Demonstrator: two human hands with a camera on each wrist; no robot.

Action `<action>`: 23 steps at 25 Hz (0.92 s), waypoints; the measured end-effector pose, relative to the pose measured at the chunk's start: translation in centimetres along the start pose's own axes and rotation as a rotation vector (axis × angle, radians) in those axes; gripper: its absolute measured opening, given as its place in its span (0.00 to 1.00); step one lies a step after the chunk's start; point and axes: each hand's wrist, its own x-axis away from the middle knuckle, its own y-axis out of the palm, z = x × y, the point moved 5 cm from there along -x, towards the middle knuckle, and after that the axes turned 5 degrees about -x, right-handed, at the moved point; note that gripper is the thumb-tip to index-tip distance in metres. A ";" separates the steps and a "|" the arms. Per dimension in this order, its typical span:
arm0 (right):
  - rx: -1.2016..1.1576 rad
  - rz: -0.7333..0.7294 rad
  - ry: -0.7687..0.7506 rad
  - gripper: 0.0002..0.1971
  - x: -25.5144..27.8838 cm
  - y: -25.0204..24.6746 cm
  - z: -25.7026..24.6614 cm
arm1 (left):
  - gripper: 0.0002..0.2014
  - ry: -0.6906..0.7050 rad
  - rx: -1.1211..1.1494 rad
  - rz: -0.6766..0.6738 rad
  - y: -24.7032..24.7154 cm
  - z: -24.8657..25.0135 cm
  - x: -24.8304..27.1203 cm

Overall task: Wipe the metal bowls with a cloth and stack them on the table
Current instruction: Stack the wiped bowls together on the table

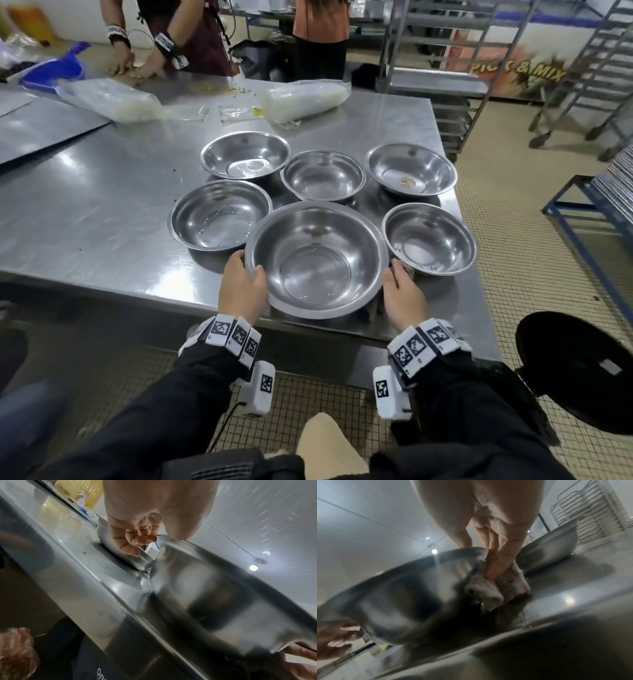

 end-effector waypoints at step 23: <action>0.273 -0.080 0.096 0.08 -25.5 -13.6 -8.4 | 0.10 -0.236 -0.076 -0.771 13.9 21.8 -13.7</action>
